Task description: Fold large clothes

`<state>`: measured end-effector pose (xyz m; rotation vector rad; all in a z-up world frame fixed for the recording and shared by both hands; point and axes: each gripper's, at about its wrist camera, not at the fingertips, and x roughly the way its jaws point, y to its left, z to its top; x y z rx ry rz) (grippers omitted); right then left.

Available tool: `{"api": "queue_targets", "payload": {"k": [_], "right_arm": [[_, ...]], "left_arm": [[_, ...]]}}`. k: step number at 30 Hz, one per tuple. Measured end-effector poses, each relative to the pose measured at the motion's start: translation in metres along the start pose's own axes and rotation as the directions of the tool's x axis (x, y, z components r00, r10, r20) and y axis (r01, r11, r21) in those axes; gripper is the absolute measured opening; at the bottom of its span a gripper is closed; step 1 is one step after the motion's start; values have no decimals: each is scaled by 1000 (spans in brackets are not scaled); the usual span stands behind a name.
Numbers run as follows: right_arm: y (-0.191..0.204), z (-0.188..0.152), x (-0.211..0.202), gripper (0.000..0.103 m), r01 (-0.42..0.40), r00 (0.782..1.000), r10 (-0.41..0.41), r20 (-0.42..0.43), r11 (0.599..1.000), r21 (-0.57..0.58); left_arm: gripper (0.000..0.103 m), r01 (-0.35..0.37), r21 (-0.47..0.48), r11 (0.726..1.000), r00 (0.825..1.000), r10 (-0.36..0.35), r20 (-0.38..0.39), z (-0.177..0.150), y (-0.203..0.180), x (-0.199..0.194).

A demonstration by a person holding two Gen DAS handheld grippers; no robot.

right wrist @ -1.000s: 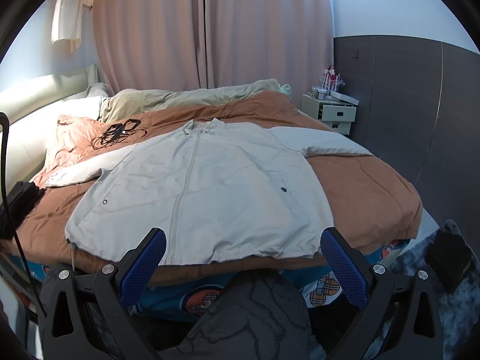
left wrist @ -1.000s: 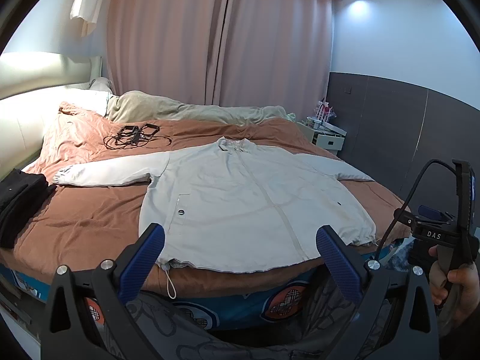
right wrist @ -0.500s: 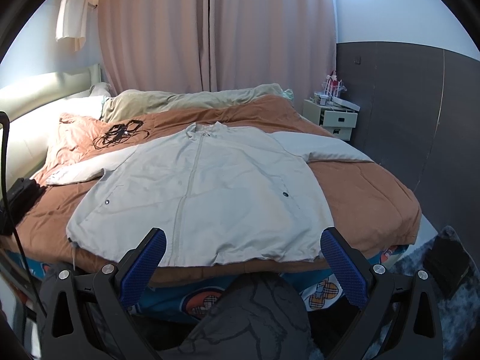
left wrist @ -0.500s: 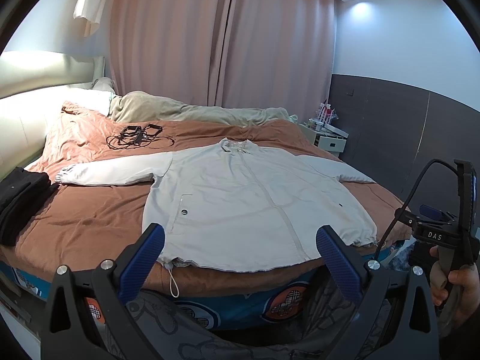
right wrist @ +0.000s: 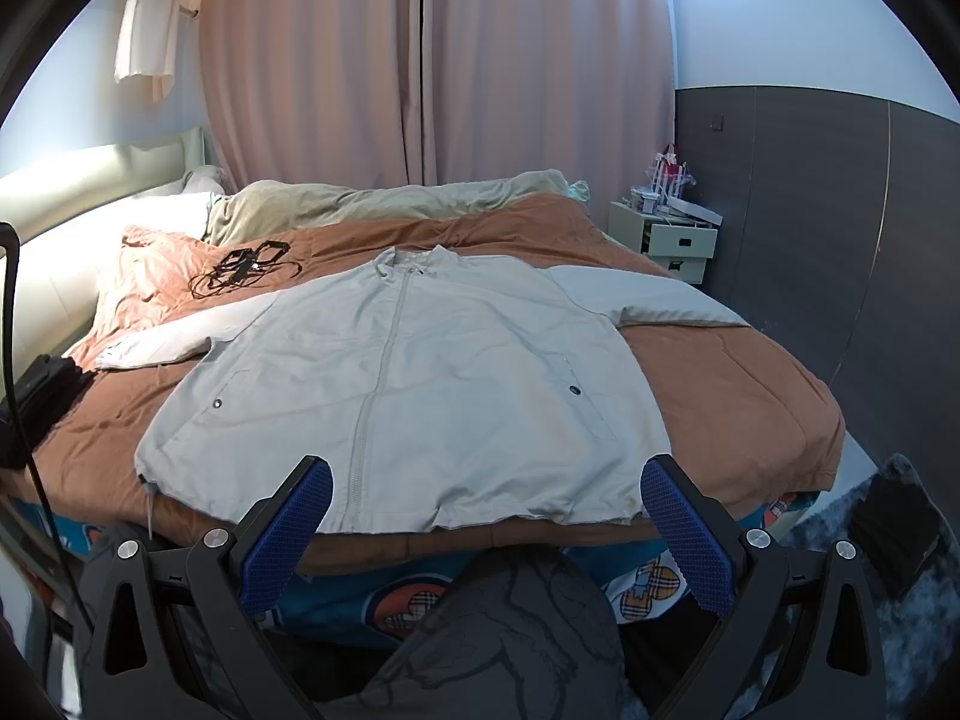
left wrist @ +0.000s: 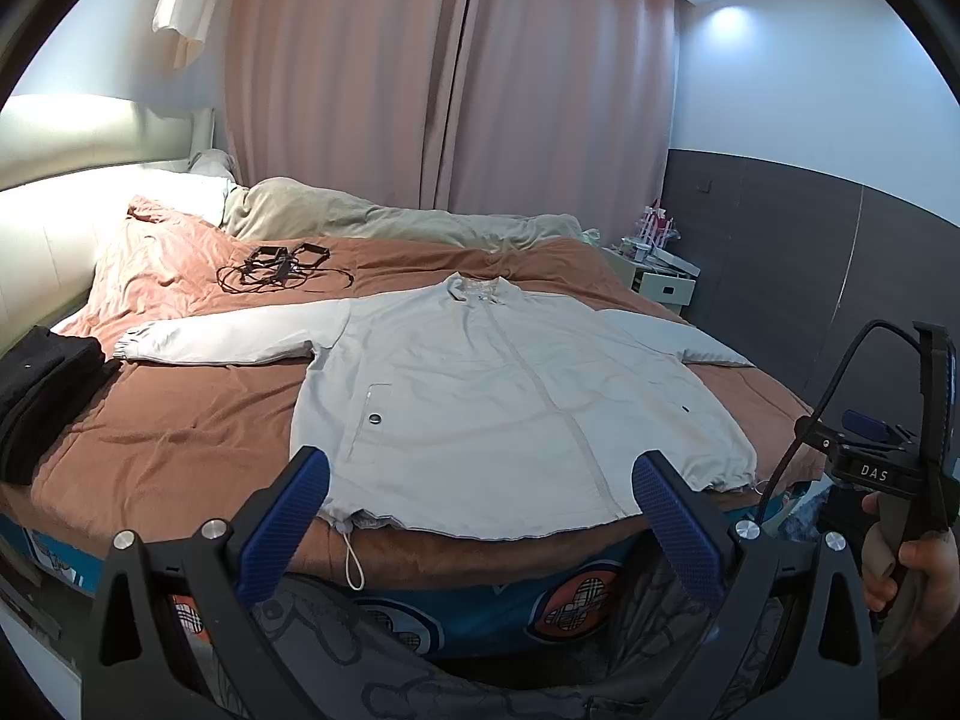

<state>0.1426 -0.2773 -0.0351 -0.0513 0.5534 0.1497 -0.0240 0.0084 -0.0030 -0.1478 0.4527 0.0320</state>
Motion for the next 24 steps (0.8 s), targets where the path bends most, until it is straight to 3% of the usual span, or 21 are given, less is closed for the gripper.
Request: {"api": "queue_targets", "payload": {"k": [24], "right_arm": [[4,-4,0,103,-17,1000,17,10,1000,-8]], "left_arm": [[103,-7,-10,1000,1000,7,-4,-4,4,0]]}}
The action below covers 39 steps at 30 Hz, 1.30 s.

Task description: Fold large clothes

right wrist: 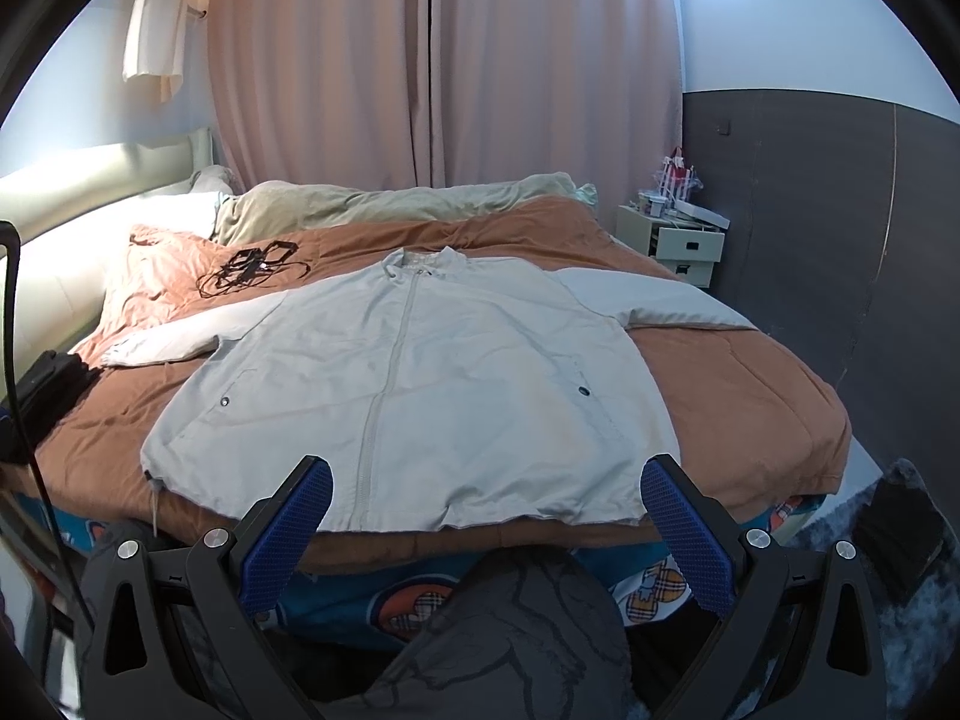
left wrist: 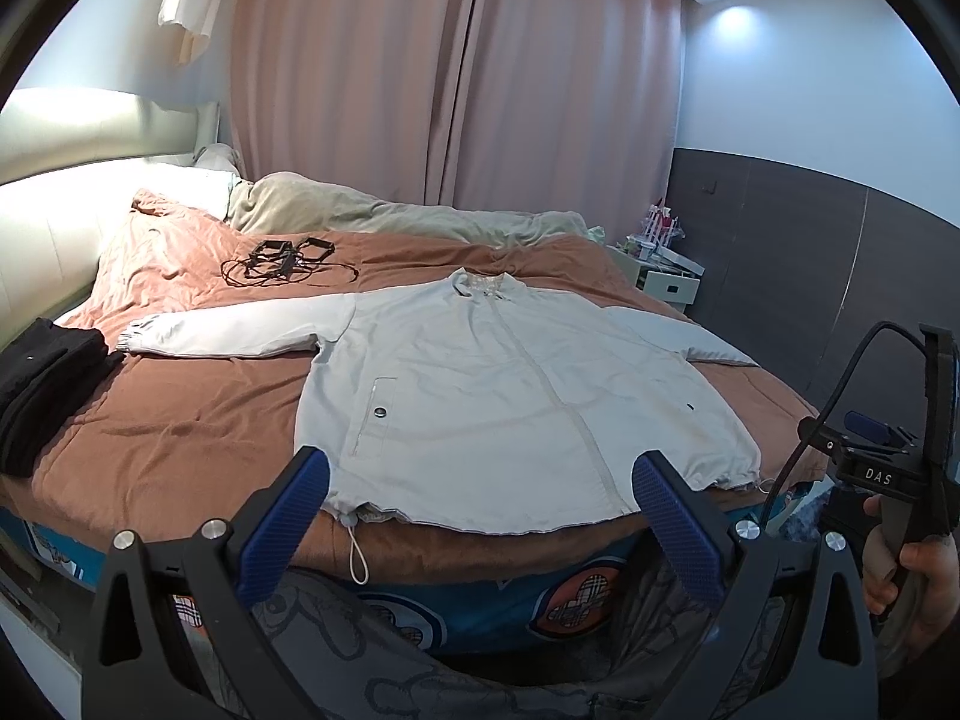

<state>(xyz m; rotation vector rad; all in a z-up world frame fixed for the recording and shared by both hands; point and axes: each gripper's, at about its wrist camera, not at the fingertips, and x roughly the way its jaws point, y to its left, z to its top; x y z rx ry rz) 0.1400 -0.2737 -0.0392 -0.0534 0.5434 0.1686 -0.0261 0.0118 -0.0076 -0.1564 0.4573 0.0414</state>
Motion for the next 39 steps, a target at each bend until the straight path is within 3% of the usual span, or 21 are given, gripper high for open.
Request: {"api": "queue_targets", "payload": {"k": [18,31,39], "right_arm": [[24,15,43,103,-84,996,84,-10,996,-23],[65,48,114,103,-158,987,155,-48,986,-46],[88,64,162,93,-194,976,186,-108,979,-63]], "left_arm": [[103,-33,-17,999,998,32,-52,8,30,39],[103,-109,-83,991,991,101,-92,36,98,97],[102,-162,-146,976,982,144,-125,50,154,139]]}}
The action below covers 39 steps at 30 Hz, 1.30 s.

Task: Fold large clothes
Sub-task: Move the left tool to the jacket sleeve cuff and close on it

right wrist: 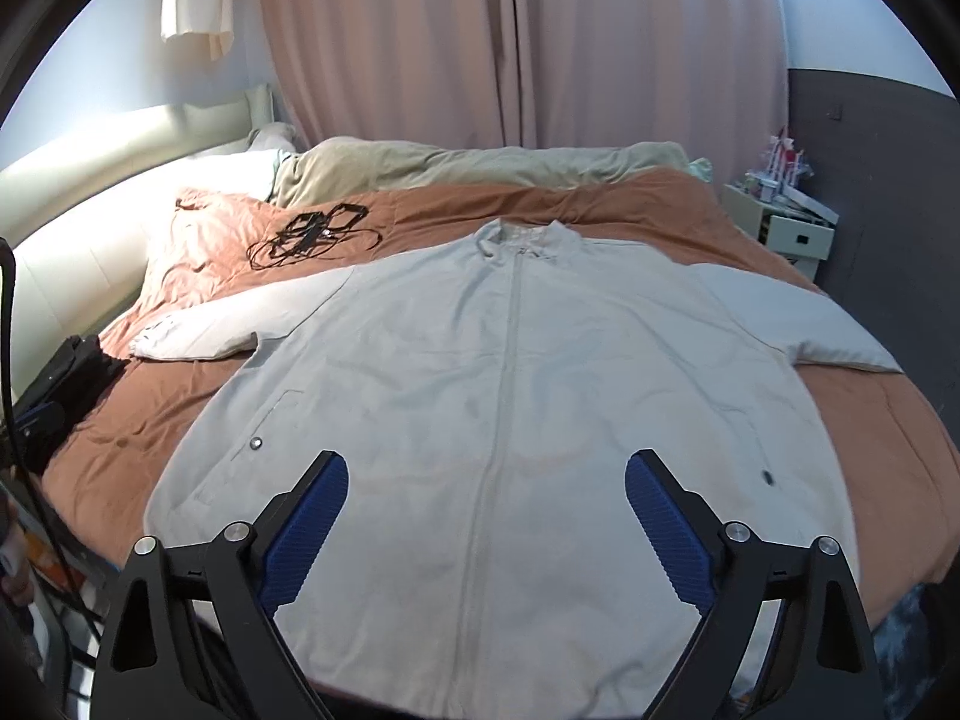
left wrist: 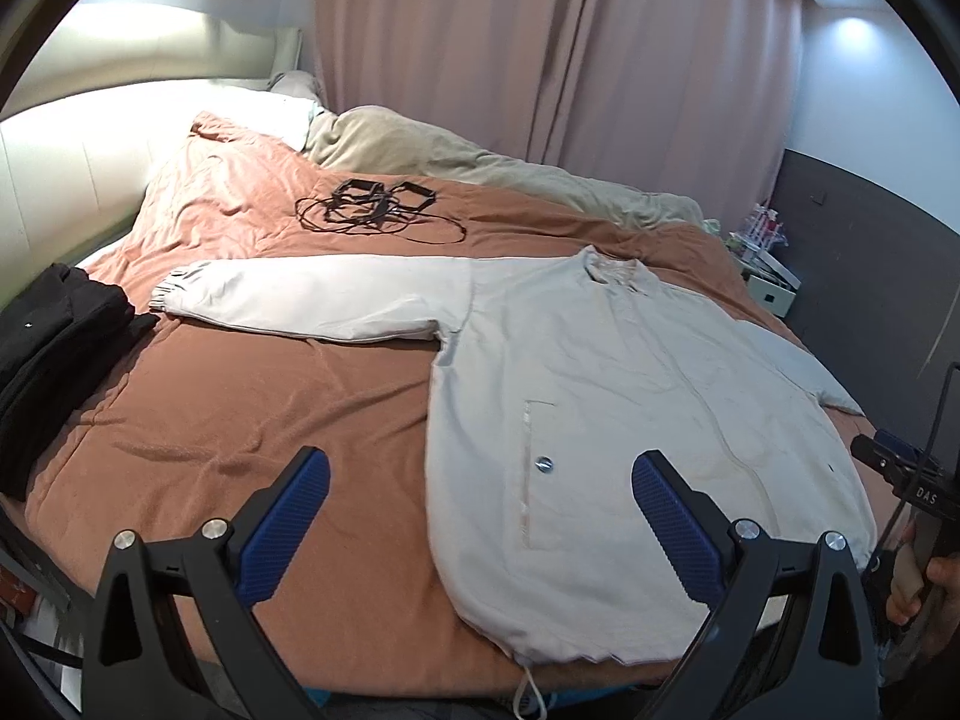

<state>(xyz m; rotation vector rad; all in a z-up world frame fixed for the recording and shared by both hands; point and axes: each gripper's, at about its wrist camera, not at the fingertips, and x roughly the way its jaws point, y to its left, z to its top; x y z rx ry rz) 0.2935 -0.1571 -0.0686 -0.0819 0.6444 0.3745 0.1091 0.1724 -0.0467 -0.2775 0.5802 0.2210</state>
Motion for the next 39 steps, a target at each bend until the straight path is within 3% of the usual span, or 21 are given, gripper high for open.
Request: {"api": "queue_targets", "payload": {"k": [8,13,17,21,24,32,36,39], "right_arm": [[18,26,50,84,-45,997,45,-62,999,2],[33,40,78,78,-70,992,69,-101,998,-5],[45,50,104,67,-96,986,94,-141,995,-6],[59,60,128,64,-123,977,119,-174,992,-7],[67,66,143,56,-130,974,126,-190,992,-6],[94,69,182,54,-129,966,125,-226,992,-3],[103,68,198,41,-137,957,134,-256,991,5],[111,71,207,40,-146,955,142,-261,989,2]], "left_arm": [[82,-43,-81,996,999,41,-18,32,56,40],[77,-82,-156,984,997,80,-23,52,100,63],[71,-109,-197,974,994,104,-38,67,130,84],[71,-146,-208,967,989,140,-42,81,159,106],[62,-169,-218,961,985,159,-64,91,182,128],[61,-209,-257,944,974,177,-139,106,237,191],[61,-255,-278,926,961,210,-181,107,262,220],[61,-291,-285,913,949,236,-210,107,275,235]]}}
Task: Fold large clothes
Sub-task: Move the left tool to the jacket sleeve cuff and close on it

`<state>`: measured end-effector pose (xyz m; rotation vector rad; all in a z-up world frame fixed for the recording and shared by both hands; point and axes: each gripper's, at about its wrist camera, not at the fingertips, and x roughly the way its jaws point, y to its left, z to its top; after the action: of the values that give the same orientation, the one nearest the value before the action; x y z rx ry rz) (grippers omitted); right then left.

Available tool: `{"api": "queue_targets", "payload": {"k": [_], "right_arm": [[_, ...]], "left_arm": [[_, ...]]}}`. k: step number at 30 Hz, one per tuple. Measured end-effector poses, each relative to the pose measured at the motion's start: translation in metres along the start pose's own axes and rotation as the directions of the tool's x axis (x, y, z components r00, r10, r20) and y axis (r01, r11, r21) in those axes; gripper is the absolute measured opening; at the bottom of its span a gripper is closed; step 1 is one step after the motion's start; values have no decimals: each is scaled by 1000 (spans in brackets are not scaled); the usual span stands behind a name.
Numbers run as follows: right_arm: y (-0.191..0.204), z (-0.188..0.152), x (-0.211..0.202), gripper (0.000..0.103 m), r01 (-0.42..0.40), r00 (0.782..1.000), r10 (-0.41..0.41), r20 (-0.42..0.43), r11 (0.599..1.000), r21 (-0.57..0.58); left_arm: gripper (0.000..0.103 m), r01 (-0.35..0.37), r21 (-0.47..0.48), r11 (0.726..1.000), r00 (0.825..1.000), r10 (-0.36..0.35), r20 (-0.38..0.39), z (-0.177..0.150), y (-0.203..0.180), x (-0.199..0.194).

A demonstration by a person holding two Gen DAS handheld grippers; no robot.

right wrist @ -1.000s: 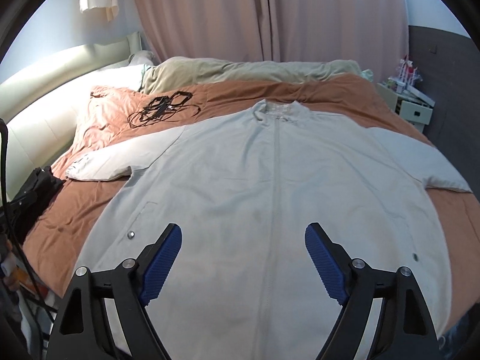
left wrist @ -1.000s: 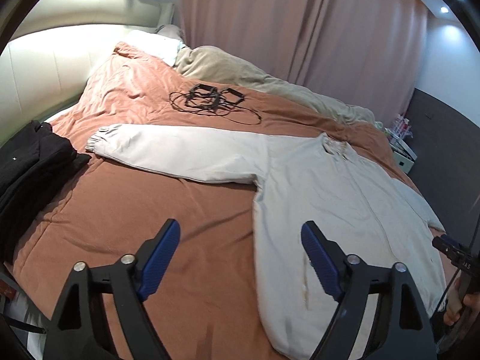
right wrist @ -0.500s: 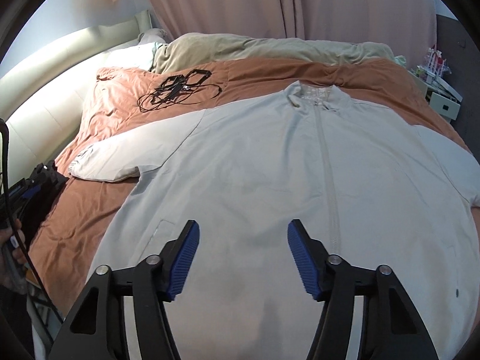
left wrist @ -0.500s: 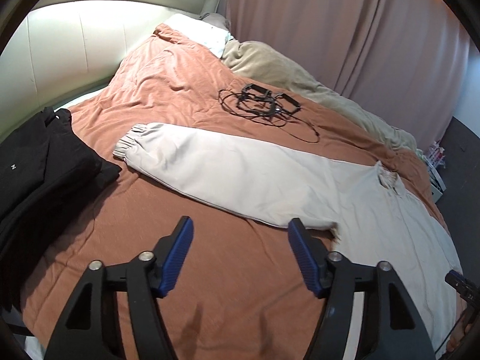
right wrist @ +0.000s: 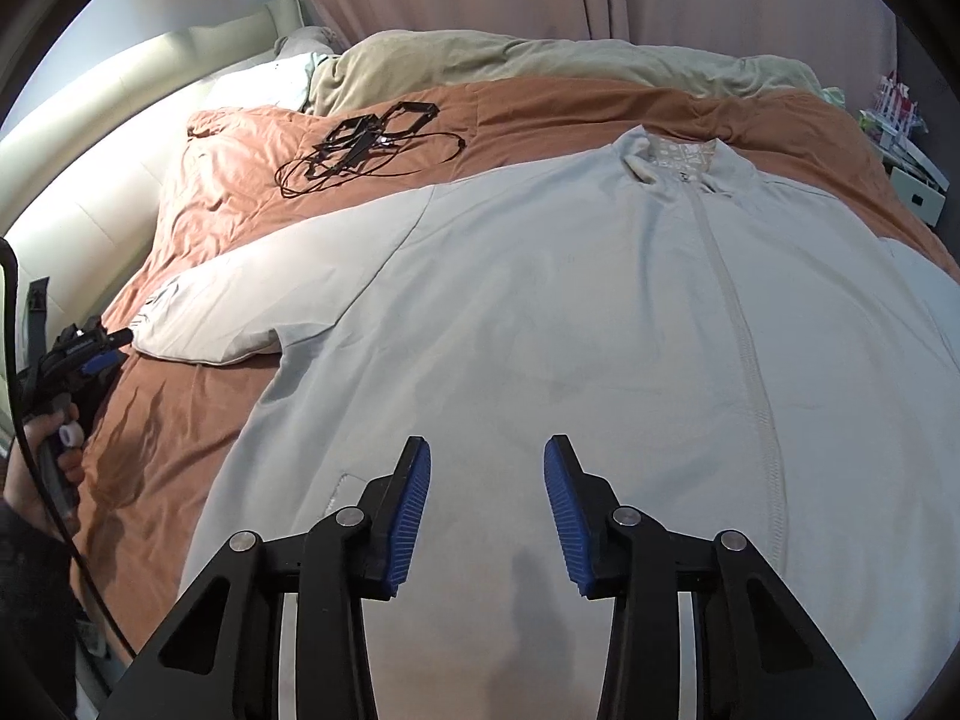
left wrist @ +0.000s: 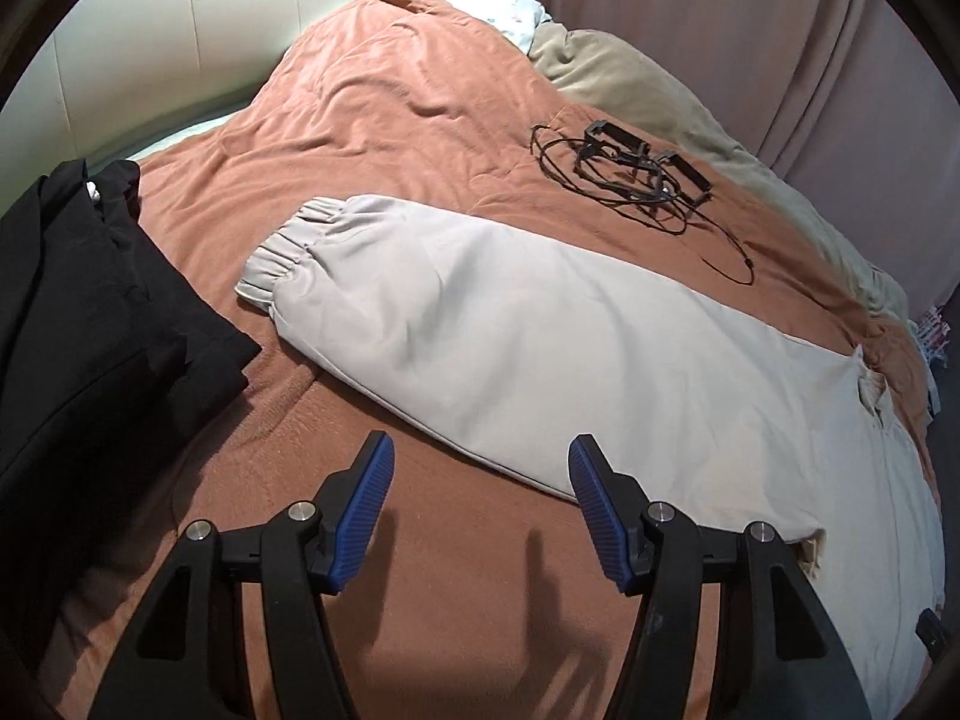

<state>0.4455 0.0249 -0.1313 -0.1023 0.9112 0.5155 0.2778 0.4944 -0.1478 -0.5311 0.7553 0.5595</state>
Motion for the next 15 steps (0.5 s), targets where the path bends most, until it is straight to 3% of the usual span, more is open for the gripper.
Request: {"api": "queue_targets", "payload": {"k": [9,10,11,13,15], "right_arm": [[19,10,18,38,-25,1000,25,-1,1000,-4],[21,11,20,38,-28,1000,28,-6,1000,-4],[23,12,22,36,-32,999,32,-8,999,-4],[29,16,28,24,-53,998,53,-16,999,-3],[33,20,36,17,-76,997,76,-27,997,4]], "left_arm": [[61,-80,-79,994,992,71,-108,8,15,64],[49,-87,-76,993,992,79,-100,9,15,65],[23,-93,-70,993,993,87,-84,12,14,65],[9,-68,-86,994,996,62,-66,15,13,58],[7,-46,-77,996,999,45,-7,22,8,43]]}}
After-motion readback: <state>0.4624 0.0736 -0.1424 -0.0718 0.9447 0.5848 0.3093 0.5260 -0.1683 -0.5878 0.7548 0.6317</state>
